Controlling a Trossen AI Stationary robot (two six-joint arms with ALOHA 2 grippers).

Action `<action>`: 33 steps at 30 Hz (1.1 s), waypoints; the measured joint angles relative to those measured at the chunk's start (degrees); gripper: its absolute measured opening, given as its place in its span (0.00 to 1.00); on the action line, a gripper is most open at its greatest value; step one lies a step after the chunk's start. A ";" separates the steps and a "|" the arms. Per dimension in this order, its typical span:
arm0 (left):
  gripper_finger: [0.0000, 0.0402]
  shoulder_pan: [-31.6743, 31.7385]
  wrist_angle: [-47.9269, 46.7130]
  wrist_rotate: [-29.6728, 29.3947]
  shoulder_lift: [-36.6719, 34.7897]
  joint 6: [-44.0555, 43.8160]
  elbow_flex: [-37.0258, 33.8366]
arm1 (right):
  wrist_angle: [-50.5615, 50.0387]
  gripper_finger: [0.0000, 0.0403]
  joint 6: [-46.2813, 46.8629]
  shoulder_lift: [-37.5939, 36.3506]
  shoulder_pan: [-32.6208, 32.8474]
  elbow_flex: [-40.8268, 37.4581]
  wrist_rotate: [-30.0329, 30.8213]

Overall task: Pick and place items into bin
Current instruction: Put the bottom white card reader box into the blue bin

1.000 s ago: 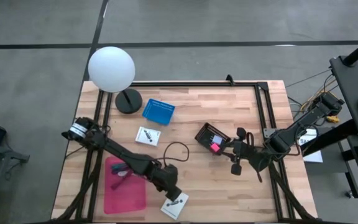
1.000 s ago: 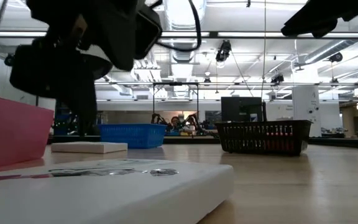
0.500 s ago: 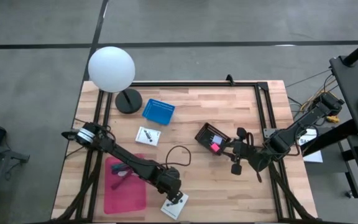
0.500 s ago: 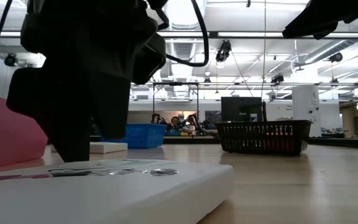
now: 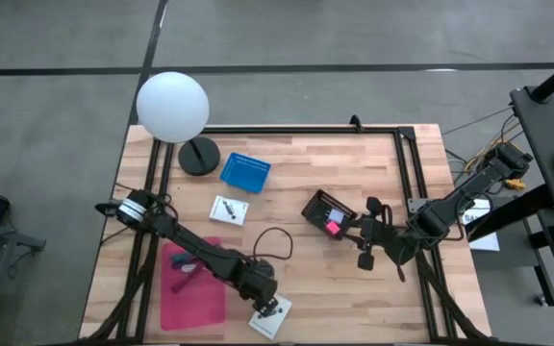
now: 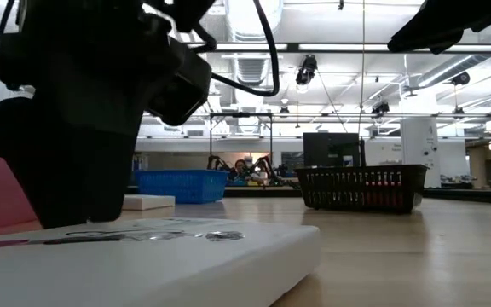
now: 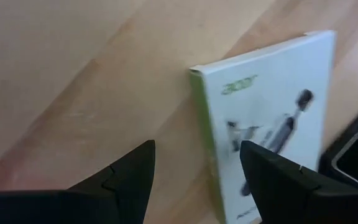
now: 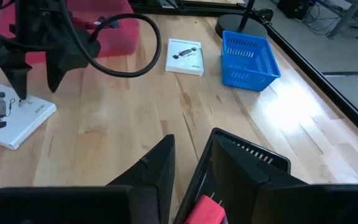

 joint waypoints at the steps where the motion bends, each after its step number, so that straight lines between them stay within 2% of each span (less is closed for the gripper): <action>1: 0.55 0.02 -0.35 0.02 0.00 -0.02 -0.06 | 0.00 0.23 0.00 0.00 0.00 0.00 0.00; 14: 0.55 0.09 2.70 0.73 1.49 -0.17 0.21 | 0.02 0.25 -0.02 0.00 0.00 -0.02 0.00; 24: 0.54 0.07 3.44 0.81 1.84 -0.20 -0.04 | -0.04 0.21 -0.09 0.00 0.00 -0.04 0.00; 28: 0.48 0.07 3.16 0.76 2.67 -1.33 -0.04 | -0.04 0.21 -0.18 0.00 0.00 -0.04 0.00; 33: 0.34 0.08 3.73 0.95 3.85 -3.15 -0.04 | -0.04 0.21 -0.20 0.00 0.00 -0.04 0.00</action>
